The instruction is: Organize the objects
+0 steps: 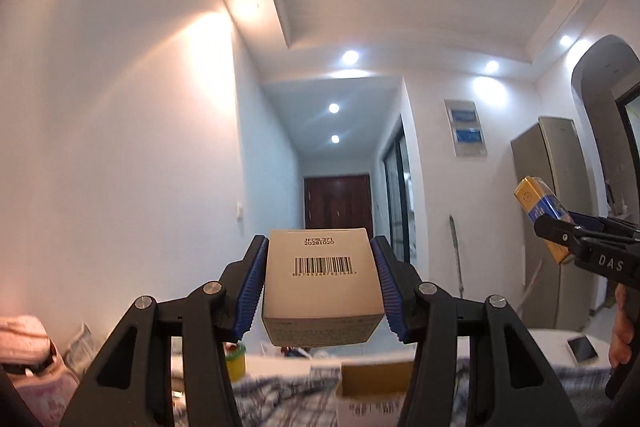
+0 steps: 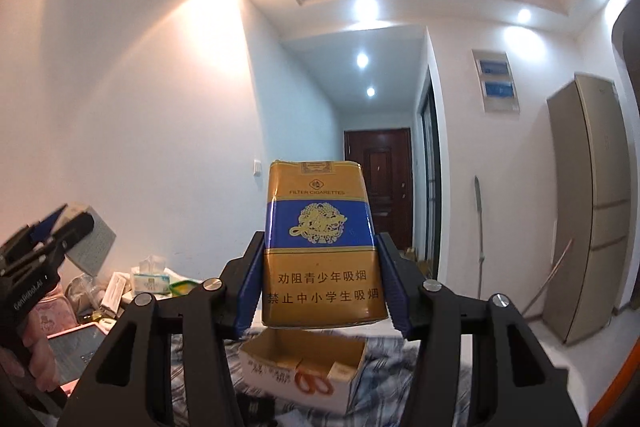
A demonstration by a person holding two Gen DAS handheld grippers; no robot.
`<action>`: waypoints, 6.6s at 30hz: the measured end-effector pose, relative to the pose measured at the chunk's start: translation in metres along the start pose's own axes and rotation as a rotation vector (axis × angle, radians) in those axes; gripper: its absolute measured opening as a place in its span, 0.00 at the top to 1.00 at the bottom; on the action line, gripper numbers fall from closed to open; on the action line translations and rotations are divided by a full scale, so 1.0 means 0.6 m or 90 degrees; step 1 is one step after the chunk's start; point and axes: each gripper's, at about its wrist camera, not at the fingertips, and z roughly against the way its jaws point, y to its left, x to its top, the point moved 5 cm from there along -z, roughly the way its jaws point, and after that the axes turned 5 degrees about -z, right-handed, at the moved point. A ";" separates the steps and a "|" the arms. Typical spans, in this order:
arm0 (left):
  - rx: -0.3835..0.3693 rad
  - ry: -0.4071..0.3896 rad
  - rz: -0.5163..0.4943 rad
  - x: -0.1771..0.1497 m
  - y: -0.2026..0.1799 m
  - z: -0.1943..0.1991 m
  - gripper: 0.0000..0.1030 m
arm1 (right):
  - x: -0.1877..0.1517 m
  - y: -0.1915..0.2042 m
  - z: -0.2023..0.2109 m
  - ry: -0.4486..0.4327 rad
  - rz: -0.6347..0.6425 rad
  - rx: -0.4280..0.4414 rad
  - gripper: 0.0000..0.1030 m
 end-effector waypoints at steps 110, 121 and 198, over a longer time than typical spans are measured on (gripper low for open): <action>-0.182 0.656 -0.051 -0.498 -0.163 -0.520 0.47 | -0.271 -0.123 -0.441 0.458 -0.106 0.020 0.48; -0.164 0.622 -0.086 -0.483 -0.160 -0.519 0.24 | -0.265 -0.116 -0.438 0.441 -0.074 -0.004 0.48; -0.037 0.133 0.096 -0.060 0.047 -0.310 0.00 | 0.000 -0.115 -0.174 -0.003 -0.033 -0.007 0.00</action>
